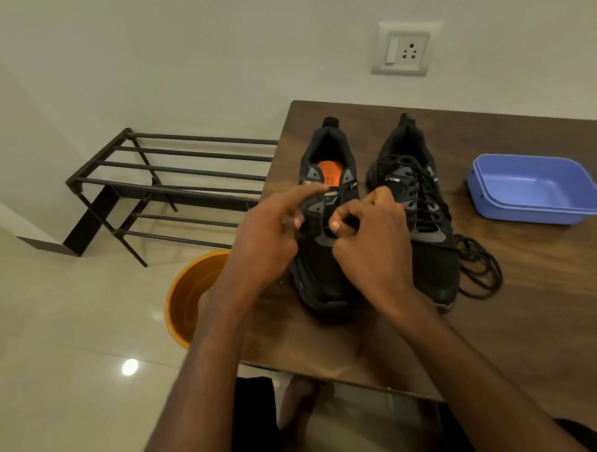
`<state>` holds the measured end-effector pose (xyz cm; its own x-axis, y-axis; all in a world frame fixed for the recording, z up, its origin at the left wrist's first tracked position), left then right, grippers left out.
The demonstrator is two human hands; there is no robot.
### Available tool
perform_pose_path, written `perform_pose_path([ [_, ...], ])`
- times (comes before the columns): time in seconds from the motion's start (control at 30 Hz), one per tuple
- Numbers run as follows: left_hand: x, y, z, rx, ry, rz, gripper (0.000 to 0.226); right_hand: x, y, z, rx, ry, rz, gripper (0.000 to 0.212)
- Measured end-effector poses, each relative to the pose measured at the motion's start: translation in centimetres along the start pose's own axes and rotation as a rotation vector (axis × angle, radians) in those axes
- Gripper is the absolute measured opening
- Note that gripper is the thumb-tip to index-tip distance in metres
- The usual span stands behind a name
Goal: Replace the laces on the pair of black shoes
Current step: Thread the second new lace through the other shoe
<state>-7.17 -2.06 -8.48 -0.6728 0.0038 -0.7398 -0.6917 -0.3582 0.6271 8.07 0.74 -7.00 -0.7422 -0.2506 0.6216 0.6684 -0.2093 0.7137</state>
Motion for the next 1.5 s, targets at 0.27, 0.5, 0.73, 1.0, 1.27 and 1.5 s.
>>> perform_pose_path([
  [0.27,-0.9,-1.0,0.7,0.048,-0.099,0.154,0.06,0.0,-0.3,0.3,0.035,0.032,-0.032,0.01],
  [0.5,-1.5,-0.6,0.9,0.003,-0.161,0.064,0.044,0.0,-0.5,-0.3,-0.034,-0.016,-0.014,0.011],
  [0.73,-0.6,-0.6,0.9,0.024,-0.153,-0.027,0.046,0.5,-1.1,0.2,0.033,0.048,-0.074,0.011],
  [1.0,-0.3,-0.8,0.8,0.018,-0.141,-0.049,0.045,-0.9,-2.0,0.2,0.008,-0.116,0.069,0.009],
  [1.27,-0.2,-0.8,0.8,0.02,-0.14,-0.073,0.043,-0.5,-1.3,0.3,0.056,-0.102,0.022,0.012],
  [1.5,-0.3,-1.2,0.7,0.037,-0.111,-0.11,0.043,0.9,-0.5,0.3,0.058,0.116,-0.262,0.02],
])
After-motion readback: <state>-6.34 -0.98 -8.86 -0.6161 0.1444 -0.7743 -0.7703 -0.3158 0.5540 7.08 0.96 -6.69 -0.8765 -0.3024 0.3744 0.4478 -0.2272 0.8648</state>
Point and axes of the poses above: each hand's wrist, its own z-axis towards the middle knuckle, its own y-axis out of the back of the hand, x = y × z, the point moved 9 cm from there along z, towards the middle knuckle, and after that the axes turned 11 degrees about -x, right-handed, at the moved point
